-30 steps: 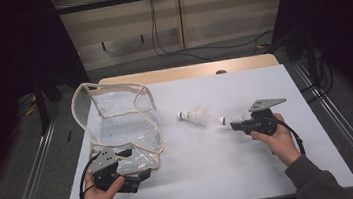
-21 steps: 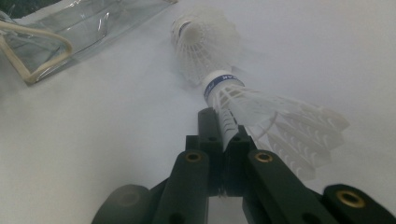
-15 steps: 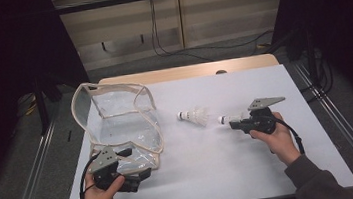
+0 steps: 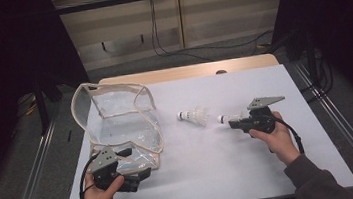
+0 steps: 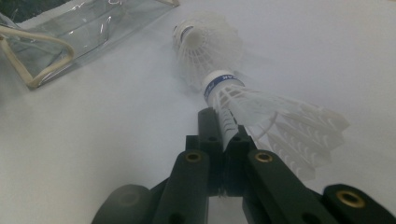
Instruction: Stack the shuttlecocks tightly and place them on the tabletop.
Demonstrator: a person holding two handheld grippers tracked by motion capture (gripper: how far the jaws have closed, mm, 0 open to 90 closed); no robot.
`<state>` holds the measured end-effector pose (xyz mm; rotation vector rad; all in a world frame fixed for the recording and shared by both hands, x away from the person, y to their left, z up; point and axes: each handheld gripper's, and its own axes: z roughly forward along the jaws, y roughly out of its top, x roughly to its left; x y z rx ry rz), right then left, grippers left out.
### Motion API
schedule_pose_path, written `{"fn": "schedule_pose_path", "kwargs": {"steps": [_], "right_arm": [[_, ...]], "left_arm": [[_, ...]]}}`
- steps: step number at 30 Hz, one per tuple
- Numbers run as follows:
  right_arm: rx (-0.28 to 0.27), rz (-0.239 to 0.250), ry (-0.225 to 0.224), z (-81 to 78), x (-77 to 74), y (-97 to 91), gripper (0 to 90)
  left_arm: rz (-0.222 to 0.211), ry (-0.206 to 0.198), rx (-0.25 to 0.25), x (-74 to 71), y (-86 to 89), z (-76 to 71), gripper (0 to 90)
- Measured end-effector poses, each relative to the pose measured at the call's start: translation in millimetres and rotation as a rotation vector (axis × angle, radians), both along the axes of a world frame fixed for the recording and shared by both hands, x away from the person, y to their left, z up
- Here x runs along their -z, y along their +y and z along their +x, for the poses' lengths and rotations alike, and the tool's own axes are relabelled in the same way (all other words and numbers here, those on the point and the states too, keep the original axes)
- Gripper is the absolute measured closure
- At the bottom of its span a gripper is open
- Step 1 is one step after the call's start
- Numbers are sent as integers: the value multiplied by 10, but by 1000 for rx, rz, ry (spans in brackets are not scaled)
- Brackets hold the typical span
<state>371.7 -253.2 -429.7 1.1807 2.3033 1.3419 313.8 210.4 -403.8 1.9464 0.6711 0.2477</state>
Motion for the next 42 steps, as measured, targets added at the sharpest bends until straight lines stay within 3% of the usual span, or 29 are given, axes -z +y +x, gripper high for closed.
{"fn": "schedule_pose_path", "kwargs": {"steps": [42], "right_arm": [[-25, -3, -13, 93, -27, 142, 896]], "left_arm": [[2, 1, -4, 2, -5, 1, 42]]}}
